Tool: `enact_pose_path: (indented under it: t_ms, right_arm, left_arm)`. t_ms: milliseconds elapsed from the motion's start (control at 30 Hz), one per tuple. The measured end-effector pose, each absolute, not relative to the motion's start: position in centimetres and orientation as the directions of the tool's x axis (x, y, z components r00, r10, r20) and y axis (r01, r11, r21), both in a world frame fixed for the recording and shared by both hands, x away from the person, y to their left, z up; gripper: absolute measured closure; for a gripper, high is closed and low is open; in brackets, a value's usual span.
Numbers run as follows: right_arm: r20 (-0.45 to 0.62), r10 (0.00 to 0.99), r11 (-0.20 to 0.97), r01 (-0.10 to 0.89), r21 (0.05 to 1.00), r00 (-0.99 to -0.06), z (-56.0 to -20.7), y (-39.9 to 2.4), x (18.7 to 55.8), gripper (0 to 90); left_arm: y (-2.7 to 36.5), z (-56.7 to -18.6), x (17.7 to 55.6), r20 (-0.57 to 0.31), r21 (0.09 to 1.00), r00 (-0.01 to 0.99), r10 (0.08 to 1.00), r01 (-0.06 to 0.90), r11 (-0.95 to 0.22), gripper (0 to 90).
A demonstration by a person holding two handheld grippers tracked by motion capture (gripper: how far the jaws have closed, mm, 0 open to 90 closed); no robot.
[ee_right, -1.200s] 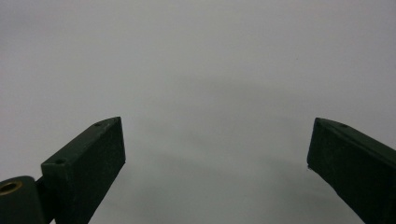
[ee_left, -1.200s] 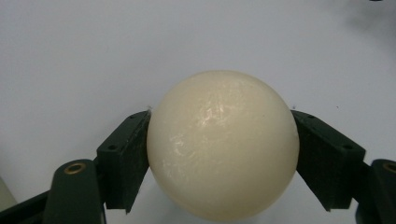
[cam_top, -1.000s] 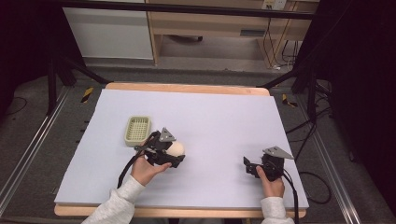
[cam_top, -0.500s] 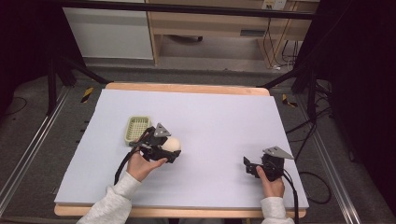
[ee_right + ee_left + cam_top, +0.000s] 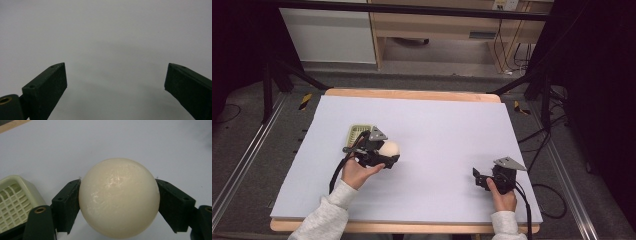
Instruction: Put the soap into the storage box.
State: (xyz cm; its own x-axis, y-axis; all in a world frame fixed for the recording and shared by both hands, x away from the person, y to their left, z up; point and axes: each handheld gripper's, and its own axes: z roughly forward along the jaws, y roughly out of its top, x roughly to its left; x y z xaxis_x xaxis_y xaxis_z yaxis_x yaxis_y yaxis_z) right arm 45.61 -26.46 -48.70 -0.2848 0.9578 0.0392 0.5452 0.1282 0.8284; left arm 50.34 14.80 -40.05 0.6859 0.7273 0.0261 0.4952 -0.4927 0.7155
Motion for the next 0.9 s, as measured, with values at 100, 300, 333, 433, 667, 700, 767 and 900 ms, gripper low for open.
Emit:
enact_pose_path:
  t_ms: [100,300,333,433,667,700,767,900]
  right_arm:
    - [0.035,0.958,0.131,0.543,0.829,-0.285,-48.7,-26.5,45.6,4.6]
    - [0.036,0.958,0.131,0.543,0.829,-0.285,-48.7,-26.5,45.6,4.6]
    - [0.038,0.958,0.129,0.545,0.829,-0.285,-48.7,-26.4,45.6,4.6]
    - [0.035,0.958,0.131,0.544,0.829,-0.285,-48.7,-26.5,45.6,4.6]
    - [0.035,0.958,0.131,0.543,0.829,-0.285,-48.7,-26.4,45.6,4.6]
    - [0.039,0.958,0.128,0.546,0.828,-0.284,-48.7,-26.4,45.6,4.6]
    - [0.040,0.958,0.128,0.546,0.828,-0.284,-48.7,-26.4,45.6,4.6]
    - [0.040,0.958,0.128,0.546,0.828,-0.284,-48.7,-26.4,45.6,4.6]
  left_arm:
    - [15.2,-39.9,50.5,0.023,0.723,0.679,0.734,0.496,-0.481,24.1]
    - [16.2,-39.7,50.9,0.028,0.723,0.662,0.749,0.505,-0.473,24.1]
    - [16.3,-39.6,50.9,0.029,0.722,0.660,0.751,0.506,-0.473,24.0]
    - [16.8,-39.6,51.1,0.031,0.721,0.653,0.757,0.510,-0.469,24.1]
    - [17.6,-39.6,51.5,0.030,0.718,0.635,0.772,0.524,-0.459,24.1]
    - [17.8,-39.6,51.6,0.034,0.717,0.633,0.773,0.524,-0.460,24.1]
    - [18.0,-39.6,51.7,0.029,0.720,0.628,0.778,0.527,-0.452,24.1]
    - [18.5,-39.6,52.0,0.033,0.716,0.626,0.779,0.530,-0.455,24.0]
